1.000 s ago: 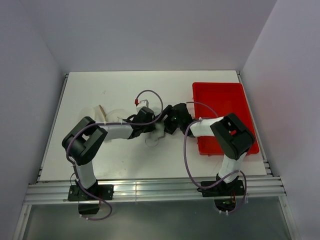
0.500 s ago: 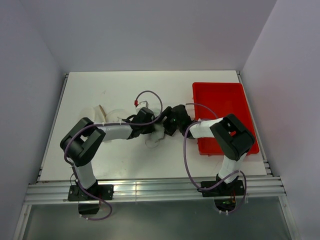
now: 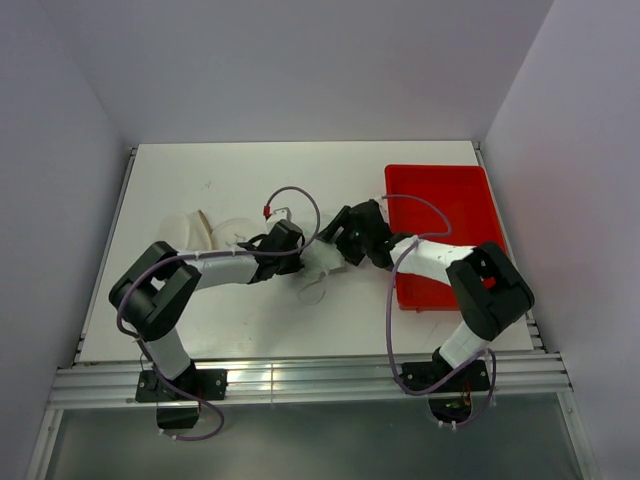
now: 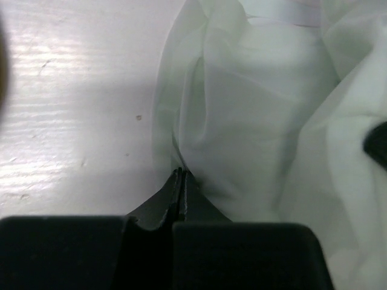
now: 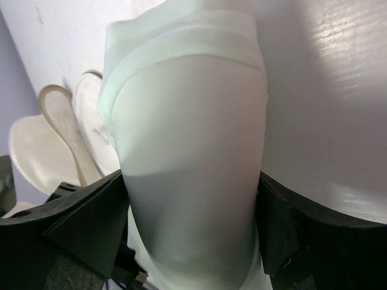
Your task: Place the bra in the laundry bag and zip it closed
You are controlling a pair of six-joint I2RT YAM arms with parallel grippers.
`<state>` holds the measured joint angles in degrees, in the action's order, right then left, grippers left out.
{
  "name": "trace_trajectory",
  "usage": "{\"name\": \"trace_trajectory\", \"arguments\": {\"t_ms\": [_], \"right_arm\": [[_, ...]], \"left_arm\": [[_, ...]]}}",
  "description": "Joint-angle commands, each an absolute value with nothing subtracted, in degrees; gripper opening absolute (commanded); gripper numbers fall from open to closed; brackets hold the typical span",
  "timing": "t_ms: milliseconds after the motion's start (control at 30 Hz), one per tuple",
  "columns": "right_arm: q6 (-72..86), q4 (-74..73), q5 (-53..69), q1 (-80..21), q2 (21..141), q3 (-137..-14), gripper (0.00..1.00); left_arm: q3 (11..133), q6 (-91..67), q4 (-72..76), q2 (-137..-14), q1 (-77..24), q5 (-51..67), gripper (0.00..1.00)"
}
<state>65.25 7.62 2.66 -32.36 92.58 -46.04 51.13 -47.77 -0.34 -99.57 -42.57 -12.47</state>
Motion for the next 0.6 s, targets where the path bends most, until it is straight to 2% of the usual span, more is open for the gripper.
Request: {"name": "trace_trajectory", "arguments": {"t_ms": [0,200,567], "right_arm": [[59.07,1.42,0.09,-32.08,90.61,-50.35,0.82],[48.62,-9.91,-1.83,-34.44,95.8,-58.44,0.83],[45.61,-12.75,-5.18,-36.82,98.0,-60.74,0.94]], "left_arm": [[49.31,-47.81,-4.65,-96.51,-42.89,-14.76,0.0],[49.31,-47.46,-6.07,-93.43,-41.66,-15.38,0.0],[49.83,-47.64,-6.41,-91.93,-40.96,-14.41,0.0]]}}
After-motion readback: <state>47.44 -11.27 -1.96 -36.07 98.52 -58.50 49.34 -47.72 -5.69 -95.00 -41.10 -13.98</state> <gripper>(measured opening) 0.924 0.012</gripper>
